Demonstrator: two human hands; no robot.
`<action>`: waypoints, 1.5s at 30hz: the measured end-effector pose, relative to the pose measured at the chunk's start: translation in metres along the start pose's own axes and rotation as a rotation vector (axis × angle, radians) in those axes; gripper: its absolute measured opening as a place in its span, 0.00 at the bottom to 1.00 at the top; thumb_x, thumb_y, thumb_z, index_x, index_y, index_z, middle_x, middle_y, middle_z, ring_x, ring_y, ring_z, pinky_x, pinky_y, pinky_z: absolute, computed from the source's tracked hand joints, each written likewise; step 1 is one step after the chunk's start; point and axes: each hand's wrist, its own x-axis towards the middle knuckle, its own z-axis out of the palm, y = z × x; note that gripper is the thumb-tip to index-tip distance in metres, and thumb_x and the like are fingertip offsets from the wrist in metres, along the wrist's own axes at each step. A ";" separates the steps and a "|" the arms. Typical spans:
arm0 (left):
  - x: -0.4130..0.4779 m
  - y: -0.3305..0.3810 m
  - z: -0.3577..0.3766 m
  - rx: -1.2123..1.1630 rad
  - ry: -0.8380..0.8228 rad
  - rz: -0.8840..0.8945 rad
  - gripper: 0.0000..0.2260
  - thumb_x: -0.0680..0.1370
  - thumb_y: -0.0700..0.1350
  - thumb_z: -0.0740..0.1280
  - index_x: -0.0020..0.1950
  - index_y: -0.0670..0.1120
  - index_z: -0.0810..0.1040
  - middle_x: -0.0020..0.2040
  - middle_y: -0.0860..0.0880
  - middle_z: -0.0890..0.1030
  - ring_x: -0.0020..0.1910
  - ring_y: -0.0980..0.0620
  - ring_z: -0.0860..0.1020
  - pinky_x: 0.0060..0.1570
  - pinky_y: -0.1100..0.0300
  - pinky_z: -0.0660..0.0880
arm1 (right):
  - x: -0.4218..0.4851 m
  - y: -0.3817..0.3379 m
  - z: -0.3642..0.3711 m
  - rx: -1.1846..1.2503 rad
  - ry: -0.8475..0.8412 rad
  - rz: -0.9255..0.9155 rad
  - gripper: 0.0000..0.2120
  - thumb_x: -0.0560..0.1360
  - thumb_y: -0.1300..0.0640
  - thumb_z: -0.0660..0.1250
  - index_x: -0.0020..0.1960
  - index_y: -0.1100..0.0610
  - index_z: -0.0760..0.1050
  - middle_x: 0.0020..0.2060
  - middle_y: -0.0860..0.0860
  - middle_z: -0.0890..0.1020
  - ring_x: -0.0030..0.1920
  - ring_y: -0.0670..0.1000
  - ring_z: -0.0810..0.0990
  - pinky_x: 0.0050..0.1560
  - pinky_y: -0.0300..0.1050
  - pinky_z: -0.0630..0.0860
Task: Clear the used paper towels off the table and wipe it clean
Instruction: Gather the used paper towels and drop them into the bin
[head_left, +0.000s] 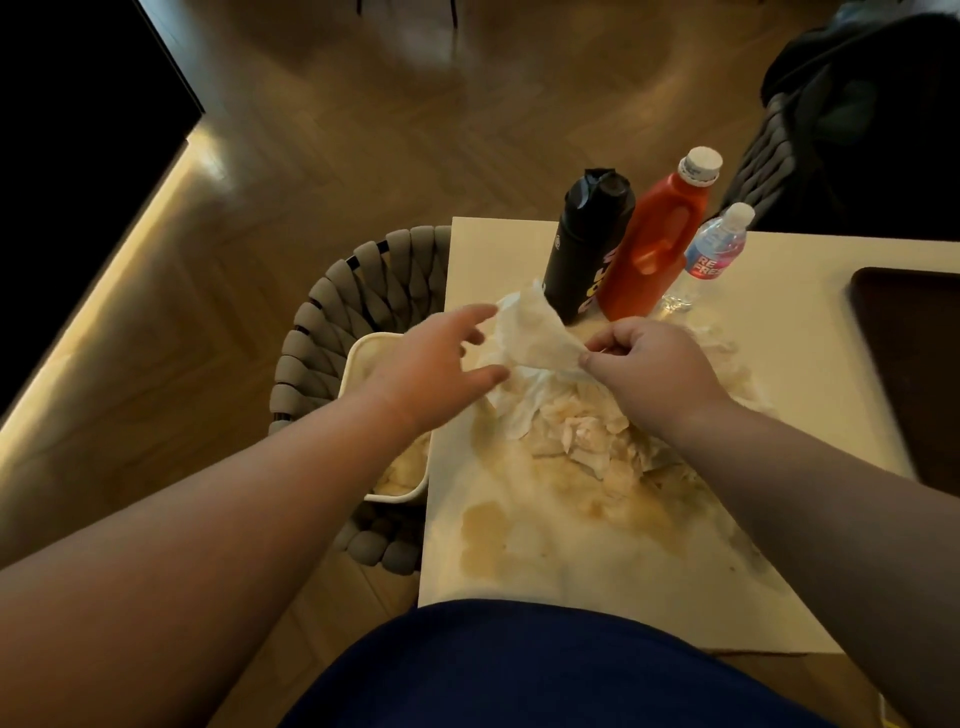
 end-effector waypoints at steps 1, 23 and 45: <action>0.001 0.012 -0.001 0.013 0.008 0.048 0.32 0.76 0.57 0.73 0.78 0.61 0.65 0.61 0.59 0.78 0.56 0.59 0.76 0.56 0.58 0.78 | 0.000 -0.004 0.002 0.003 -0.007 -0.017 0.05 0.79 0.51 0.70 0.53 0.49 0.83 0.40 0.45 0.82 0.40 0.46 0.79 0.34 0.37 0.71; -0.007 -0.048 -0.020 0.099 0.188 -0.101 0.08 0.82 0.52 0.68 0.59 0.53 0.81 0.47 0.55 0.82 0.41 0.55 0.81 0.38 0.53 0.84 | -0.011 0.009 -0.009 0.066 -0.013 0.002 0.10 0.78 0.53 0.71 0.58 0.50 0.81 0.43 0.47 0.82 0.44 0.48 0.81 0.39 0.39 0.74; 0.025 -0.026 0.037 0.249 -0.029 -0.071 0.23 0.80 0.54 0.69 0.74 0.58 0.70 0.61 0.54 0.80 0.52 0.52 0.81 0.47 0.51 0.83 | -0.030 0.080 -0.035 0.028 0.110 0.239 0.08 0.76 0.54 0.72 0.55 0.50 0.82 0.42 0.47 0.81 0.41 0.49 0.80 0.39 0.43 0.75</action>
